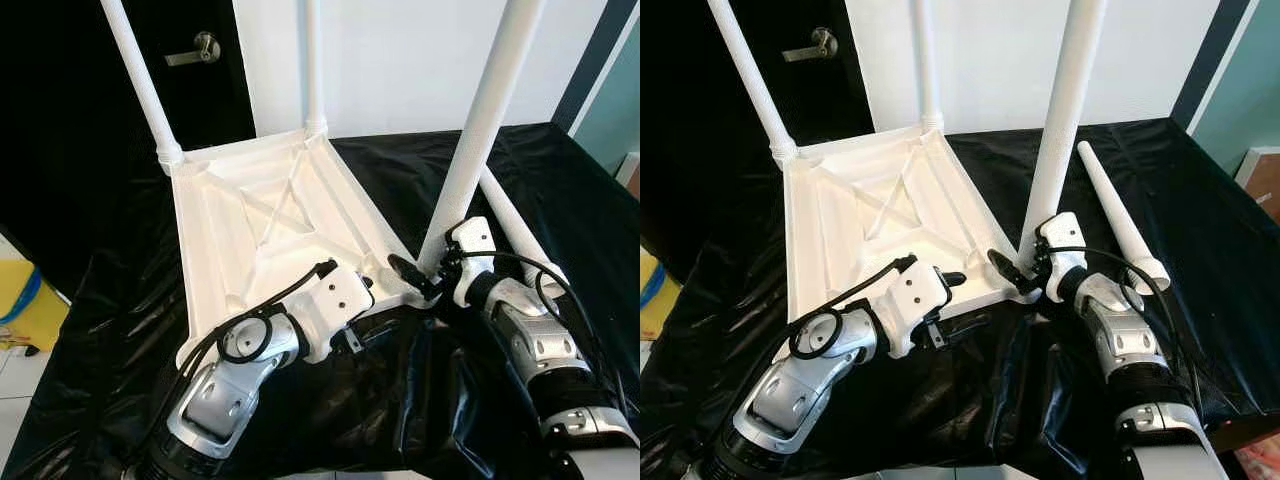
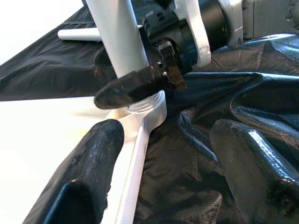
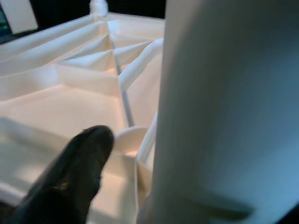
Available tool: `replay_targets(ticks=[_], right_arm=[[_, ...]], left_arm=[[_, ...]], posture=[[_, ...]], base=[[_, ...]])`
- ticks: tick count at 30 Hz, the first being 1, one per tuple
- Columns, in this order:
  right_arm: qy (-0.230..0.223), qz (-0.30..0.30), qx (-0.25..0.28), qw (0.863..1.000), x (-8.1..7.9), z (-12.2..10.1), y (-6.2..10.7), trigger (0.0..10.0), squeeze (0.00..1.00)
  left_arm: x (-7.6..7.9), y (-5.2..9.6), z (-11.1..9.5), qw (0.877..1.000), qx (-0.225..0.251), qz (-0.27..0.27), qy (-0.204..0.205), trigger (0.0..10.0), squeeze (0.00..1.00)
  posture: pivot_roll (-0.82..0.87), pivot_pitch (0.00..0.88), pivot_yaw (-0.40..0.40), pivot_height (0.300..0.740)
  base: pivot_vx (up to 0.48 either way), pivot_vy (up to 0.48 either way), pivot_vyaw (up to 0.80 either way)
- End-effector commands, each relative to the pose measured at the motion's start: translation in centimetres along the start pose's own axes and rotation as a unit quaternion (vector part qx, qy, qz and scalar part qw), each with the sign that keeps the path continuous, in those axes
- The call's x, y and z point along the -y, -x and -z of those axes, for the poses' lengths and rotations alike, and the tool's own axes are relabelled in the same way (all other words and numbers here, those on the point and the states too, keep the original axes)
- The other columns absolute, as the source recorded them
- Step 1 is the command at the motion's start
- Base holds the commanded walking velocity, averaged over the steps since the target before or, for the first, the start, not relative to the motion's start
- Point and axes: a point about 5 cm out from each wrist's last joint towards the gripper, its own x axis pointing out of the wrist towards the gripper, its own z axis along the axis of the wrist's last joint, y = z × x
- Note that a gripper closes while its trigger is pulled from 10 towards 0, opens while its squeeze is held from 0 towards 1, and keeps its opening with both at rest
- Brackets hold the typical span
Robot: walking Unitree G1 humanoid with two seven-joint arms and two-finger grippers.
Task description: Building children table
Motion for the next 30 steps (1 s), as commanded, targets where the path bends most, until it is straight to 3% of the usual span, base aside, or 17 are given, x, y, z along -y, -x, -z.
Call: replay_targets(ticks=[1,12,13,17,18,20,22,26,27,30], right_arm=[[0.006,-0.012,-0.01,1.0,0.2,0.3,-0.1,0.0,0.0],[-0.003,-0.006,-0.019,1.0,1.1,1.1,0.4,0.0,0.0],[-0.004,-0.002,-0.021,1.0,1.1,1.2,0.4,10.0,0.0],[-0.017,0.012,-0.016,1.0,0.7,1.5,0.3,10.0,0.0],[-0.02,0.04,-0.024,0.999,0.7,1.7,0.2,10.0,0.0],[-0.02,0.04,-0.024,0.999,0.7,1.7,0.2,10.0,0.0],[-0.036,0.093,-0.031,0.995,0.2,1.8,-0.1,10.0,0.0],[-0.046,0.112,-0.031,0.992,0.0,1.8,-0.2,10.0,0.0],[-0.091,0.2,-0.037,0.975,-1.3,1.9,-0.7,10.0,0.0],[-0.091,0.2,-0.037,0.975,-1.3,1.9,-0.7,10.0,0.0]], left_arm=[[0.0,0.1,0.0,1.0,-0.001,-0.008,-0.004,10.0,0.0],[0.0,0.1,0.2,1.0,0.001,-0.009,-0.002,10.0,0.0],[0.0,0.1,0.2,1.0,0.003,-0.008,-0.001,10.0,0.0],[0.0,0.0,0.2,1.0,0.005,-0.008,0.001,10.0,0.0],[0.0,0.0,0.2,1.0,0.004,-0.008,0.002,10.0,0.0],[0.0,0.0,0.2,1.0,0.004,-0.008,0.002,10.0,0.0],[0.0,0.1,0.3,1.0,0.003,-0.008,0.003,10.0,0.0],[0.0,0.1,0.3,1.0,0.002,-0.008,0.003,10.0,0.0],[0.1,0.1,0.3,1.0,0.001,-0.007,0.003,10.0,0.0],[0.1,0.1,0.3,1.0,0.001,-0.007,0.003,10.0,0.0]], posture=[[-0.03,0.016,0.018,0.74],[-0.04,0.024,0.024,0.74],[-0.05,0.028,0.024,0.74],[-0.05,0.032,0.026,0.74],[-0.05,0.032,0.026,0.74],[-0.05,0.032,0.026,0.74],[-0.05,0.033,0.028,0.74],[-0.05,0.033,0.028,0.74],[-0.05,0.036,0.031,0.74],[-0.05,0.036,0.031,0.74]], base=[[0.0,0.0,0.0],[0.0,0.0,0.0],[0.0,0.0,0.0],[0.0,0.0,0.0],[0.0,0.0,0.0],[0.0,0.0,0.0],[0.0,0.0,0.0],[0.0,0.0,0.0],[0.0,0.0,0.0],[0.0,0.0,0.0]])
